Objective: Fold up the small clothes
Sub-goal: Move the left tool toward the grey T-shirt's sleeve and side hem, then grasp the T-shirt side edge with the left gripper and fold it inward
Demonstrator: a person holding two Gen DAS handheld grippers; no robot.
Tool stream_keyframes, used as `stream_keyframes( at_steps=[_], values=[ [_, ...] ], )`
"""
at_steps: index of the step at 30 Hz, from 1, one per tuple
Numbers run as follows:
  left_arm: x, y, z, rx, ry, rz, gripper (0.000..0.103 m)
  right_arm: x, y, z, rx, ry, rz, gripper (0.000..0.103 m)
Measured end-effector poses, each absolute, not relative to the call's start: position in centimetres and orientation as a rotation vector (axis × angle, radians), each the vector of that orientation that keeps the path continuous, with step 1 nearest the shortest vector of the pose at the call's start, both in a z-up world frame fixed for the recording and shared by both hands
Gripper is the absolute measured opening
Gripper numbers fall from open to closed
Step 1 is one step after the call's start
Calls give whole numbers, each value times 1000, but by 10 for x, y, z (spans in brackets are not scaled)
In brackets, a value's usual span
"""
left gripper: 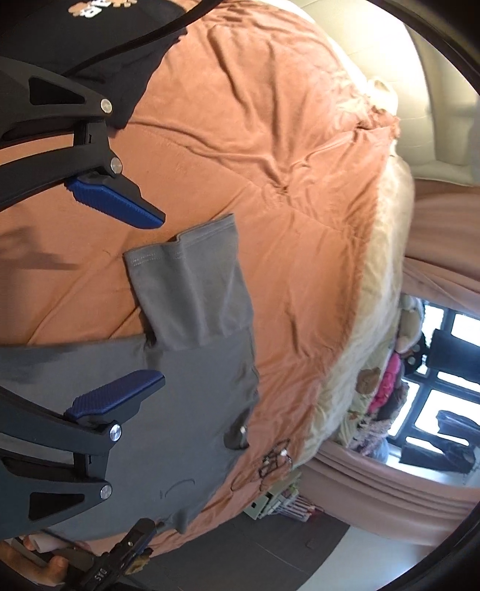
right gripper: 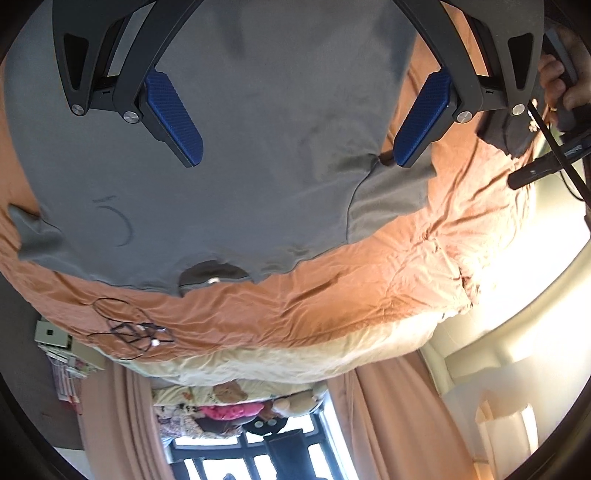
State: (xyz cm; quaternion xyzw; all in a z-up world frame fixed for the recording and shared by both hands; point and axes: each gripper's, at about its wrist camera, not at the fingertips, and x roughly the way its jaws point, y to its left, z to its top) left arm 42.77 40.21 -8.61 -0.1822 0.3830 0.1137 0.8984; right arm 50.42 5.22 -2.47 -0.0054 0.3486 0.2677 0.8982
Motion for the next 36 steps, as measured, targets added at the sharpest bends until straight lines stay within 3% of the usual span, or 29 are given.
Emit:
stream_keyframes(
  at_steps=[10, 18, 22, 24, 36],
  values=[
    [490, 462, -167, -505, 936, 298, 67, 587, 98, -57, 48, 830, 629, 63],
    [517, 483, -208, -682, 1010, 288, 65, 634, 133, -99, 78, 910, 713, 43],
    [523, 487, -217, -736, 1018, 316, 46, 647, 144, -119, 156, 965, 758, 30],
    [525, 488, -215, -761, 1012, 295, 21, 653, 147, -129, 190, 997, 778, 25],
    [534, 470, -150, -671, 945, 240, 16, 669, 196, -176, 180, 1106, 847, 21]
  ],
)
